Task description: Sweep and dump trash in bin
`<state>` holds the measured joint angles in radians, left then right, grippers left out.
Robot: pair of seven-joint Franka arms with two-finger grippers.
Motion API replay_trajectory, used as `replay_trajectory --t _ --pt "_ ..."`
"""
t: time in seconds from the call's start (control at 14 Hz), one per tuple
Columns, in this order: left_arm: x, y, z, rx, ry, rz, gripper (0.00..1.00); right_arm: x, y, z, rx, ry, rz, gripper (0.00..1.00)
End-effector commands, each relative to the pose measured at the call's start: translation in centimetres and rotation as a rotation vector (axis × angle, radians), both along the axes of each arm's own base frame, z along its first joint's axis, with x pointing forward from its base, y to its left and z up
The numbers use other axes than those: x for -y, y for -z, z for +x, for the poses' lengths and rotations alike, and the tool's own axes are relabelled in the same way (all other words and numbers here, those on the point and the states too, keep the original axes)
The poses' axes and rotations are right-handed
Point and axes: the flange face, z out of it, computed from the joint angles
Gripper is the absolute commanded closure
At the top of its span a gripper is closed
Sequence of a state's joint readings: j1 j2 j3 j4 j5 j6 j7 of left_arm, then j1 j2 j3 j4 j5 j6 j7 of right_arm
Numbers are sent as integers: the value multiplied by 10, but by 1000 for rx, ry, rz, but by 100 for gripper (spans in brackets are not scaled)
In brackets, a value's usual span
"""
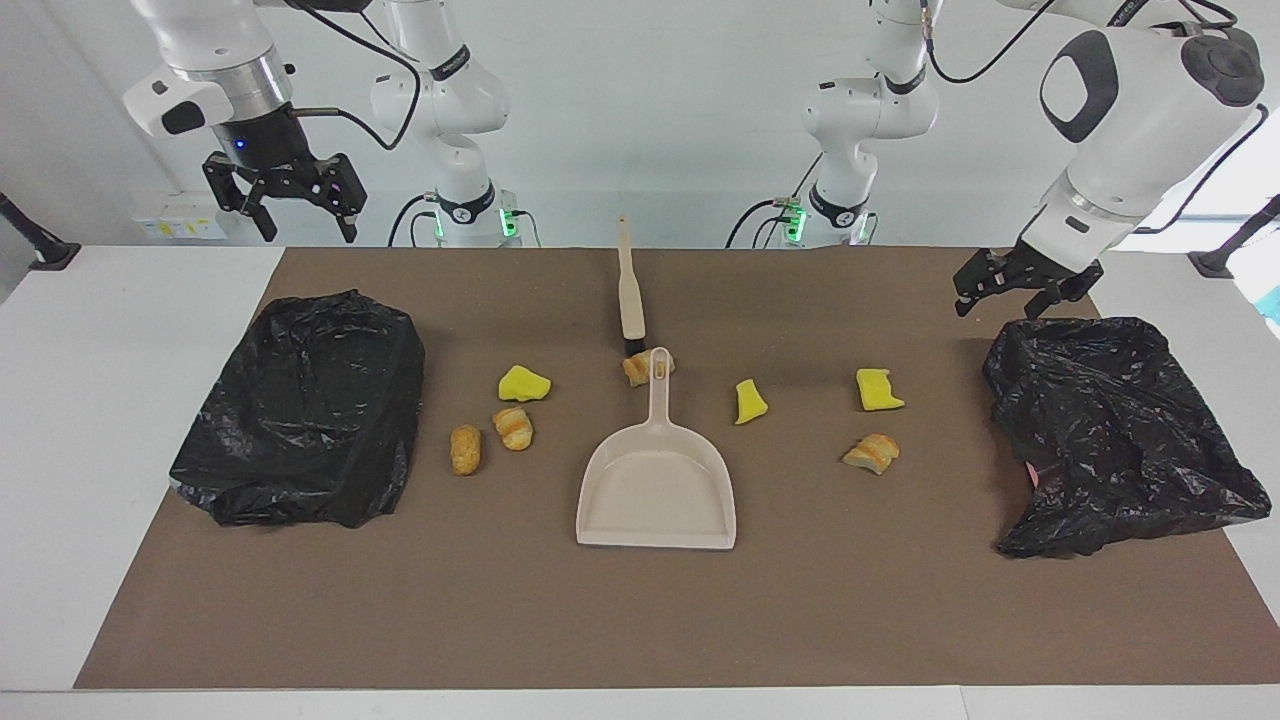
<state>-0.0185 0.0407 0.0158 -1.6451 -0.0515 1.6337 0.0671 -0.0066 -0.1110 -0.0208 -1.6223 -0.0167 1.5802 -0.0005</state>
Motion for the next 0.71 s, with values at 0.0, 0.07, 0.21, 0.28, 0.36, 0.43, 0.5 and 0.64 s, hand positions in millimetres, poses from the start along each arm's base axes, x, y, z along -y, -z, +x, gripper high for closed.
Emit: replay_trajectory --t 0.0,0.07,0.21,0.28,0.36,0.43,0.5,0.64 --pt "0 -6 2 -4 14 14 0 0 0 -2 20 13 -8 0" --pt "0 -10 1 5 12 14 0 0 1 -1 20 13 -8 0" --pt "4 -13 1 13 26 13 0 0 0 -2 20 11 -7 0" --pt "10 -12 3 31 36 16 0 -1 1 -2 17 10 -8 0" --pt "14 -13 3 39 40 15 0 -1 1 -2 15 10 -8 0" --pt "14 -13 4 40 38 13 0 -1 1 -2 16 11 -8 0" --pt "13 -14 4 43 35 13 0 -1 3 -2 13 11 -6 0" --pt "12 -14 5 51 39 13 0 -1 5 -2 9 3 -5 0"
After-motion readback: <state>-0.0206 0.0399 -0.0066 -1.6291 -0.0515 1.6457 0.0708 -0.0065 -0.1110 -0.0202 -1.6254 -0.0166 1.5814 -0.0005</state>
